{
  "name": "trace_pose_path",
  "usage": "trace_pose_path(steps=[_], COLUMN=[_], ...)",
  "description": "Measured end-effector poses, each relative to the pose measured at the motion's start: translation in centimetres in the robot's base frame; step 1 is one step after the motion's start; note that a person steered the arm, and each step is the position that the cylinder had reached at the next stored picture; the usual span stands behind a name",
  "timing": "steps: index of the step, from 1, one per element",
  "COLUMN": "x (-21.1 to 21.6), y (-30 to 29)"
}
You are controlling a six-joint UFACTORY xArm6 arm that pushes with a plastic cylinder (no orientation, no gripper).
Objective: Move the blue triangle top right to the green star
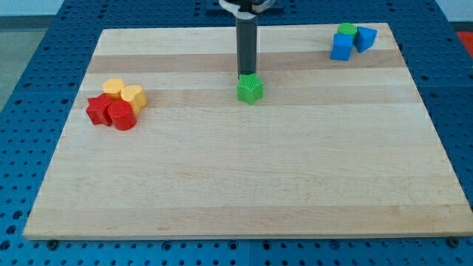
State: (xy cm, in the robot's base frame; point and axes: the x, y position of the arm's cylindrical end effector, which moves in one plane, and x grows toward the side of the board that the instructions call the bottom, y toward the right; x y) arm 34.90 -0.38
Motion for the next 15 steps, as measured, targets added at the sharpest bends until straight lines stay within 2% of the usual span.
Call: trace_pose_path(steps=[1, 3, 5, 7, 8, 10, 11, 13, 15], x=[0.2, -8.8, -15.5, -15.8, -15.7, -11.3, -10.5, -10.9, -13.2], y=[-0.2, 2.2, 10.9, 23.7, 28.2, 28.4, 27.6, 26.0, 24.8])
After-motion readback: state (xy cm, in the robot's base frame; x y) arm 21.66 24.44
